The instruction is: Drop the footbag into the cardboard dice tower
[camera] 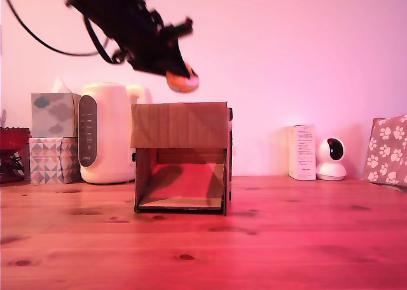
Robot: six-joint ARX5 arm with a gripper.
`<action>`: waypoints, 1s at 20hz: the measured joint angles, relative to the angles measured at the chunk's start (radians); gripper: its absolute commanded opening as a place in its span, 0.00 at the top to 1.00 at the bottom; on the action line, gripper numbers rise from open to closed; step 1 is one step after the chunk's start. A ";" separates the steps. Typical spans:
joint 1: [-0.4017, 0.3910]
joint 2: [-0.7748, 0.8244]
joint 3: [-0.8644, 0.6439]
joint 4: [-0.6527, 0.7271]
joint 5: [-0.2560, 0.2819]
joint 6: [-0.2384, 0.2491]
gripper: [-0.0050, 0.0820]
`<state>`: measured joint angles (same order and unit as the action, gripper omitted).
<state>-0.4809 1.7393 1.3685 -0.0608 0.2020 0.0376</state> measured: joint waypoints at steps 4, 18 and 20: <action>0.006 0.006 0.012 0.001 0.000 0.016 0.76; -0.017 -0.093 0.094 -0.286 0.018 0.031 0.97; -0.017 -0.134 0.094 -0.317 0.029 0.034 0.97</action>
<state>-0.4976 1.6051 1.4628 -0.3775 0.2310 0.0711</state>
